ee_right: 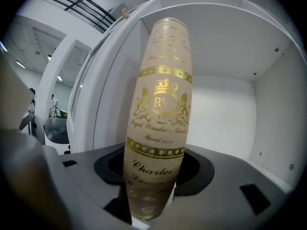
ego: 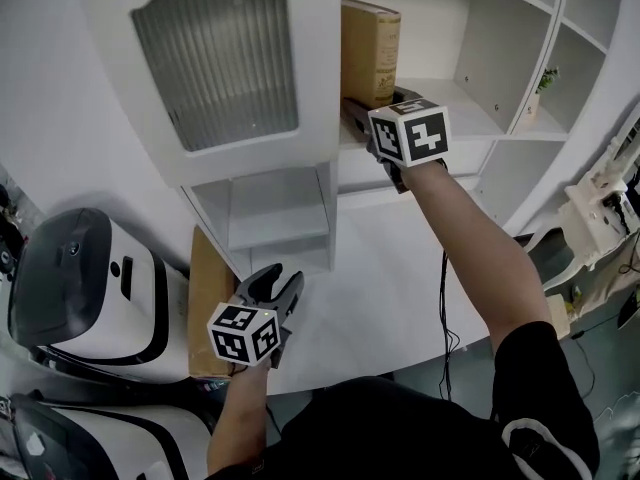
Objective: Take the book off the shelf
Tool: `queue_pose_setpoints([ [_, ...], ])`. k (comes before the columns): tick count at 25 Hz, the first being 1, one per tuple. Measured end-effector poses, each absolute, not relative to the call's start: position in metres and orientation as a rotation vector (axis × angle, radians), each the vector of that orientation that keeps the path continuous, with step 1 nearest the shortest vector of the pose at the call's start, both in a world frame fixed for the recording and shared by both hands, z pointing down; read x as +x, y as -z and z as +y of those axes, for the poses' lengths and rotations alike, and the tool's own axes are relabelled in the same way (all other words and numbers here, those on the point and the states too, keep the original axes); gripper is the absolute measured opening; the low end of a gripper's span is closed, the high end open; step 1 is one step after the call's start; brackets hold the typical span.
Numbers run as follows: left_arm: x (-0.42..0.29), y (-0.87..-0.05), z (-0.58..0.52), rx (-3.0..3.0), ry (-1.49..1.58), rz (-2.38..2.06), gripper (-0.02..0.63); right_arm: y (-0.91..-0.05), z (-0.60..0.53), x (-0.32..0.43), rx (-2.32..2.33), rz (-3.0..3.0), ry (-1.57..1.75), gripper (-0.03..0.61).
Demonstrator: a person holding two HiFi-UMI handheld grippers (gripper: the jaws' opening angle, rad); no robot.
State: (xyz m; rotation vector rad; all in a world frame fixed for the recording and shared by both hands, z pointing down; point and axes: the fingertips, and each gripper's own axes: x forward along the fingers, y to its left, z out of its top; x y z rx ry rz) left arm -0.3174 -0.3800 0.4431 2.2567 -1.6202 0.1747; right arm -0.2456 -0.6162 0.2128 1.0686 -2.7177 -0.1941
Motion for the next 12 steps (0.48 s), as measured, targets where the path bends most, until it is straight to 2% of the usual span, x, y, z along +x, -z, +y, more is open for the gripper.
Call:
queue_pose_setpoints([
  [6, -0.311, -0.442, -0.384, 2.357, -0.155, -1.499, 0.176, -0.208, -0.605, -0.221, 1.177, -2.710, 0.205, 0.218],
  [12, -0.284, -0.440, -0.384, 2.420, -0.151, -1.408, 0.170, -0.201, -0.570, -0.183, 1.193, -2.835, 0.052, 0.213],
])
